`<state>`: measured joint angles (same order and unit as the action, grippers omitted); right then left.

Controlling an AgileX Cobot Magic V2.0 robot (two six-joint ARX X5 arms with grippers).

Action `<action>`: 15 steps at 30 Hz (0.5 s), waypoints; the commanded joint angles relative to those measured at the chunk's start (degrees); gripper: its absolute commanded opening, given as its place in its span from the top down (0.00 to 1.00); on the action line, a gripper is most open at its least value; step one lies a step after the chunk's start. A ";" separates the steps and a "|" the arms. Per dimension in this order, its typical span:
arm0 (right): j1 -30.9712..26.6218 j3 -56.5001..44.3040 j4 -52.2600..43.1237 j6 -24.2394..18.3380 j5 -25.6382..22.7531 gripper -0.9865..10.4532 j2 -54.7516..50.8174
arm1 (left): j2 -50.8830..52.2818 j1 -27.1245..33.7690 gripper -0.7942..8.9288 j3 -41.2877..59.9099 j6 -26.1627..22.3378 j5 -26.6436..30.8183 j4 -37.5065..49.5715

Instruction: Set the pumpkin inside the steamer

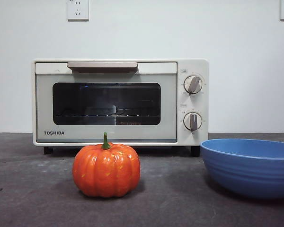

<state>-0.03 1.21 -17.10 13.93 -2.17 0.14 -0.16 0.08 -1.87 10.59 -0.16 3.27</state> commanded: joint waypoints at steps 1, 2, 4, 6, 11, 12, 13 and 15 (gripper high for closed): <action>0.07 0.17 -1.07 4.28 1.81 0.91 0.07 | -0.02 -0.09 0.91 0.20 3.93 -0.20 1.03; 0.07 0.20 -1.16 4.04 2.23 0.91 0.07 | -0.02 -0.09 0.91 0.20 4.35 -0.20 1.03; 0.07 0.33 1.05 4.17 2.14 0.91 0.09 | -0.02 -0.09 0.91 0.20 5.25 -0.20 1.03; 0.04 0.37 5.55 4.39 1.05 0.91 0.07 | -0.02 -0.09 0.91 0.20 6.78 -0.20 1.07; 0.07 0.39 12.98 7.32 1.22 0.91 0.09 | -0.02 -0.09 0.91 -0.46 10.93 -0.20 0.81; 0.07 0.39 13.05 7.37 2.10 0.91 0.09 | -0.02 -0.09 0.91 -0.79 11.63 -0.20 0.79; 0.07 0.52 12.94 7.67 3.19 0.91 0.07 | -0.04 -0.09 0.91 -1.33 12.46 -0.22 0.50; 0.07 1.57 13.81 8.17 3.98 0.91 0.11 | -0.17 -0.09 0.91 -2.95 13.16 -0.22 -1.09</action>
<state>-0.01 1.58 -3.07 20.75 1.67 0.14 -0.25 0.08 -3.31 22.04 -0.16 1.63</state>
